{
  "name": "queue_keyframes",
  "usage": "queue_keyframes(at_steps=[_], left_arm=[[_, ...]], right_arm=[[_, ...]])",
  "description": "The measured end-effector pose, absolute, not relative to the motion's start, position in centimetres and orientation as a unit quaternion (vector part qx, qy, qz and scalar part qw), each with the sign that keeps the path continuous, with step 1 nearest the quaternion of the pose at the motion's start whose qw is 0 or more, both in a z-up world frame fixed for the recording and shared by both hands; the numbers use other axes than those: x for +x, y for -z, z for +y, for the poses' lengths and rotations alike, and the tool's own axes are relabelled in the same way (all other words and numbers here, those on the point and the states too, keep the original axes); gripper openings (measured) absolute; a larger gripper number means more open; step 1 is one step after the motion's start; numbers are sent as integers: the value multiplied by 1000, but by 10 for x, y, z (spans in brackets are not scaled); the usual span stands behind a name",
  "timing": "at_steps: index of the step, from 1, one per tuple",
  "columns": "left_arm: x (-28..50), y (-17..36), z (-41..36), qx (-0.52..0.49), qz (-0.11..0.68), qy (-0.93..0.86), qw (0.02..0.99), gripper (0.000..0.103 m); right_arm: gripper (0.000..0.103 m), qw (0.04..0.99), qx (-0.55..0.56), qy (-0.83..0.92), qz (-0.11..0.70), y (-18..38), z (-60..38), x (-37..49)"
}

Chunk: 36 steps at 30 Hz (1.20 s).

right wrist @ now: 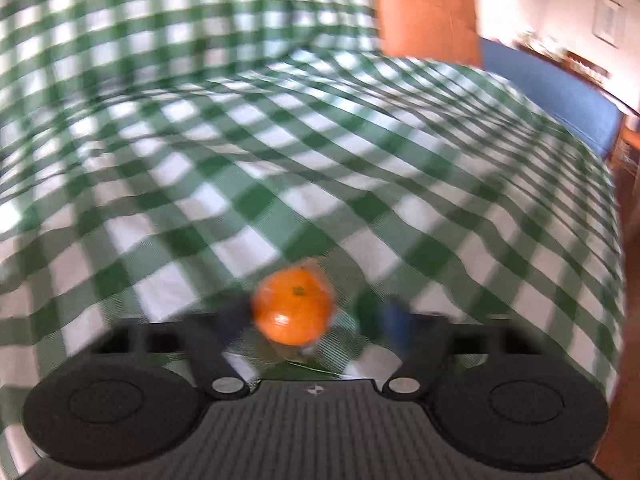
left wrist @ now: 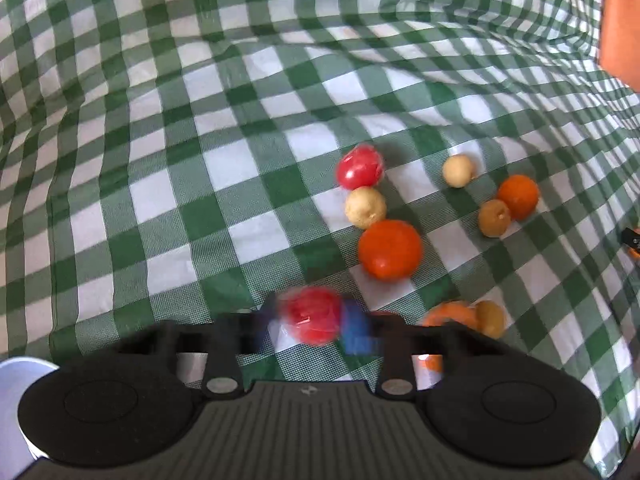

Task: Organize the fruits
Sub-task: 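Grasp a red tomato with the left tool while the right tool grasps a tangerine, then carry both fruits to the blue plate and open both tools over it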

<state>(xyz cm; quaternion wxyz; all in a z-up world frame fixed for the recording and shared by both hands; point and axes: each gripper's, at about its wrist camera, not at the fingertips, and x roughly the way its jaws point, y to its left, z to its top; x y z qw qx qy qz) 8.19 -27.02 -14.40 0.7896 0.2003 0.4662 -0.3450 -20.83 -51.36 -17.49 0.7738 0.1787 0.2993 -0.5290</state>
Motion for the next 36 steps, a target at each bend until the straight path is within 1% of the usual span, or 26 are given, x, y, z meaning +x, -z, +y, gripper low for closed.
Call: queue_keyframes(at_steps=[3,6,8,13,17,27,31,36], left_arm=[[76,129,-268,200,450,349,797,34],[68,113,-260,200,447,343,802,34],[60,98,-248,203,444,334,806,34],[32,61,-208,224,443,301,814,34],[4,34,-161,242,443,272,819,34],[-50,-5,-18,215,471,233,823,34],[-66,-12,31,194,474,216,831,34],[-75,-17,68,173,470,206,841,34]], right_arm=[[39,774,165,525,311,170,-511,-201],[39,783,162,523,296,153,-502,-201],[39,792,149,520,284,136,-489,-201],[39,830,156,472,254,86,-439,-200],[39,859,178,412,245,55,-380,-197],[39,905,190,230,305,25,-196,-195],[39,919,153,170,322,15,-133,-195],[39,930,121,126,324,1,-87,-196]])
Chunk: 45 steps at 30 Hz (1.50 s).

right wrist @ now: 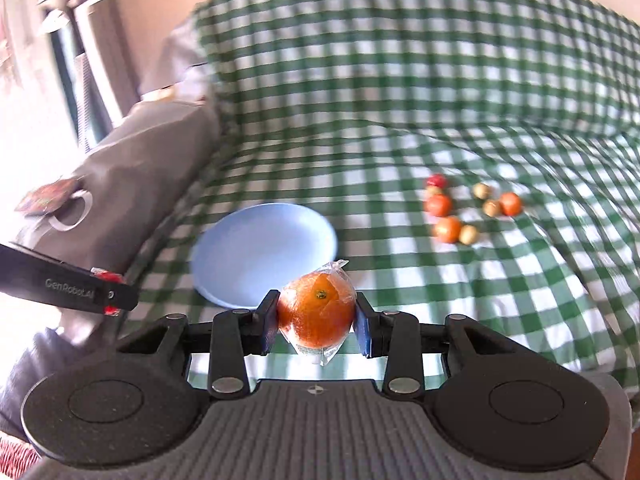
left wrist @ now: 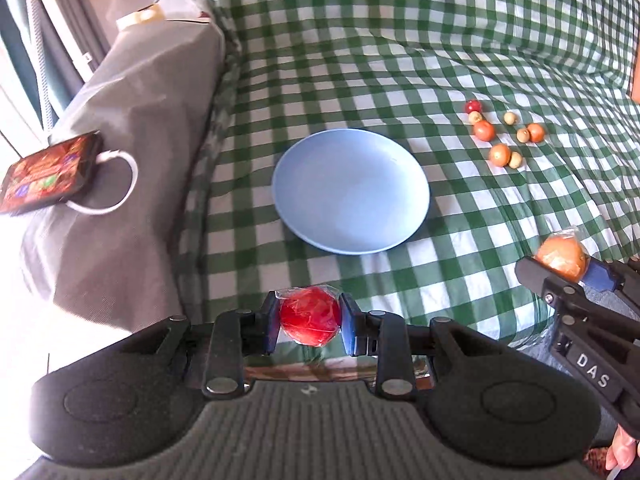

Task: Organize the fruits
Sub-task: 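Carry both fruits to the blue plate and open both tools over it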

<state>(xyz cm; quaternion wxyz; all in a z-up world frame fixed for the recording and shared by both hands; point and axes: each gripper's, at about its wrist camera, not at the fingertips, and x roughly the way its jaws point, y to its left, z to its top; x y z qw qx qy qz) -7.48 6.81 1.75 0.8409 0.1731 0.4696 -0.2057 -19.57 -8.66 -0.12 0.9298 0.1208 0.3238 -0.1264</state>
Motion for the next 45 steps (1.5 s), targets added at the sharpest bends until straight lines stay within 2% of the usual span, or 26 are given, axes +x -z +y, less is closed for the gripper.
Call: queue_keyframes(at_steps=[9,19,38,40,41,42,43,44,45], left_arm=[[-71,-16,86,152,468,212,844,34],[-46,9,74,161,487,204,834,34],[76,94,1,194,523,189,808,34],[78,97,-3,204,514,189,811,40],[78,96,-5,211,508,196,812,57],[77,92,-5,214,506,201,811,85],[77,87,-4,212,502,200,814,97],[74,80,-1,206,493,197,822,103],[69,70,4,195,480,199,832,103]], right_arm=[[39,931,82,117,336,-4,-52,-194],[39,920,77,123,364,11,-60,-178],[40,890,44,108,440,94,-90,-33],[40,886,43,95,452,101,-90,-21],[47,886,45,89,454,102,-90,-18],[54,886,45,84,454,102,-90,-15],[70,886,43,86,454,101,-89,-12],[83,888,42,91,449,97,-90,-13],[87,891,43,97,442,92,-92,-20]])
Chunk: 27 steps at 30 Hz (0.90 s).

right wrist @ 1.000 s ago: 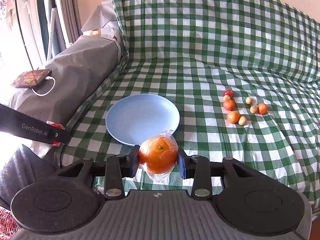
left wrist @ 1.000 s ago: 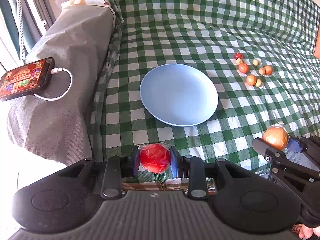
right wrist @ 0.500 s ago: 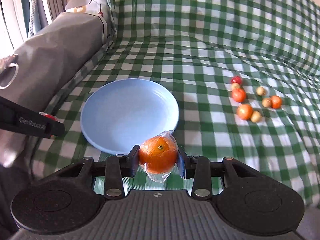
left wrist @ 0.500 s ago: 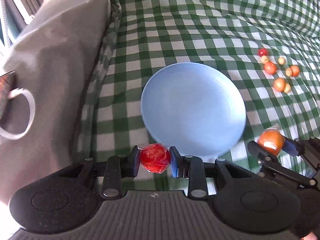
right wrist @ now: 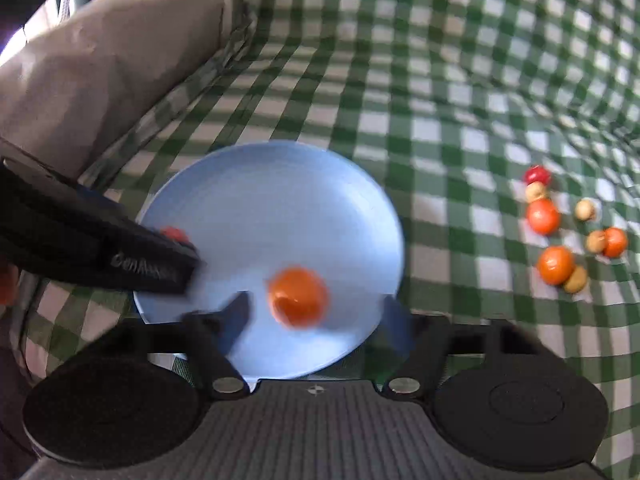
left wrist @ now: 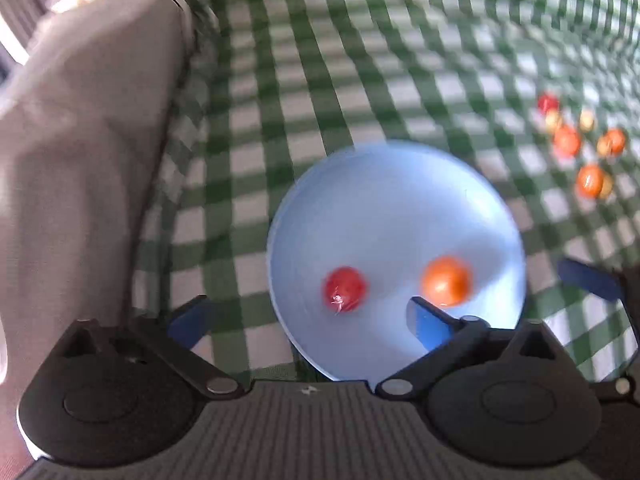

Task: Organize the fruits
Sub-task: 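Carry both fruits to the blue plate and open both tools over it, then reach both tools back to the remaining fruits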

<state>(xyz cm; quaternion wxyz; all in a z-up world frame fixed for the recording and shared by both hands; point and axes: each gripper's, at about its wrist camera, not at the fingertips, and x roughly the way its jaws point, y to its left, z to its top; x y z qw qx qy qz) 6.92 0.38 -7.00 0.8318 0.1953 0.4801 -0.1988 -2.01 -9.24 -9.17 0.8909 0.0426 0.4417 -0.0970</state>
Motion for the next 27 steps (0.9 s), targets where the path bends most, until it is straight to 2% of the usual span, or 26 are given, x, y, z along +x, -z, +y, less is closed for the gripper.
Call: queue_keyframes(at_steps=[4,10,13,17,27], left_arm=[[46,45,24,182,475,195,839,103],[-10,29,69,160,494,152,841,103],[-36,24,89,165,494,138,842,103],[-61,15,111,156,481,128,853,103],[-85,-2,102,167,446,148,867,103]], right_arm=[[94,894,54,108,431,69,-95,-52],[98,896,114,130,410,43,-81,-132],[99,911,102,134,377,30,-64,-162],[100,931,79,129,332,12,-56,-177],[100,944,53,117,305,-6,-40,-194]])
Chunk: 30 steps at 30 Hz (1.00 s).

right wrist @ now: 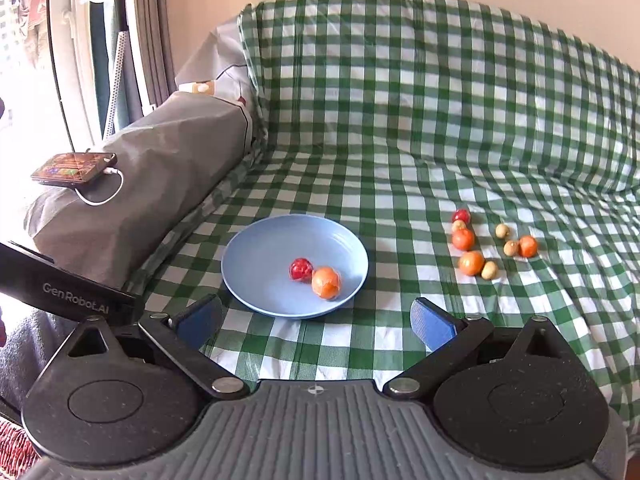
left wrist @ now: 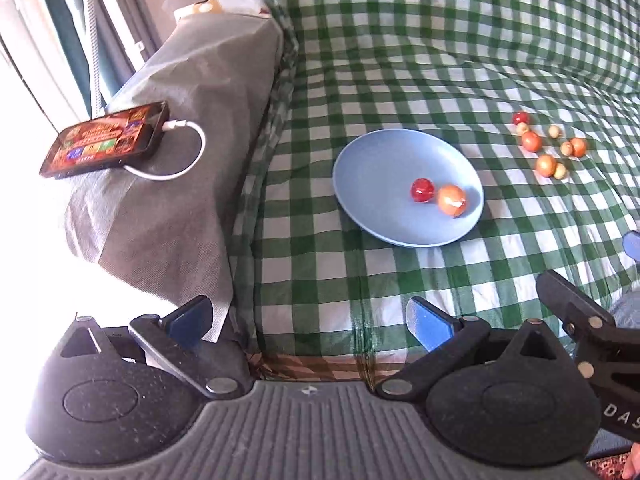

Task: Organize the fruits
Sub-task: 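Reach both tools back to the remaining fruits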

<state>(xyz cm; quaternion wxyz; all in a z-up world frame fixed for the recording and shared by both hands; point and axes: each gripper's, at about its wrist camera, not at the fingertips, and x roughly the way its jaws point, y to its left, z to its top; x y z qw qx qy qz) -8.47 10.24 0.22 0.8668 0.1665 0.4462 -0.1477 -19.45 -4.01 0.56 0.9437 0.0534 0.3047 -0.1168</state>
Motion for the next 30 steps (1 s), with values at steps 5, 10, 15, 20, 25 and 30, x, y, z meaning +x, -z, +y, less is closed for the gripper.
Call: queue_keyframes(at_steps=[5,10,15,20,25,30], left_arm=[[-91,-3,98,176,440,156,867,103],[-89,-3,96,177,440,153,867,103],[-85,-1,94,181,446,150,864,103],[-74,1,89,177,461,142,858,103],[-59,3,77,177,471,131,854,103],[-41,9,54,185,487,128,844,103]], right_arm=[[100,942,64,127,303,-6,-42,-198],[100,941,70,127,305,-5,-42,-196],[100,938,86,135,308,-1,-46,-193],[100,931,115,166,303,7,-70,-189],[101,909,113,260,306,42,-135,-171],[102,873,93,338,339,98,-215,-143]])
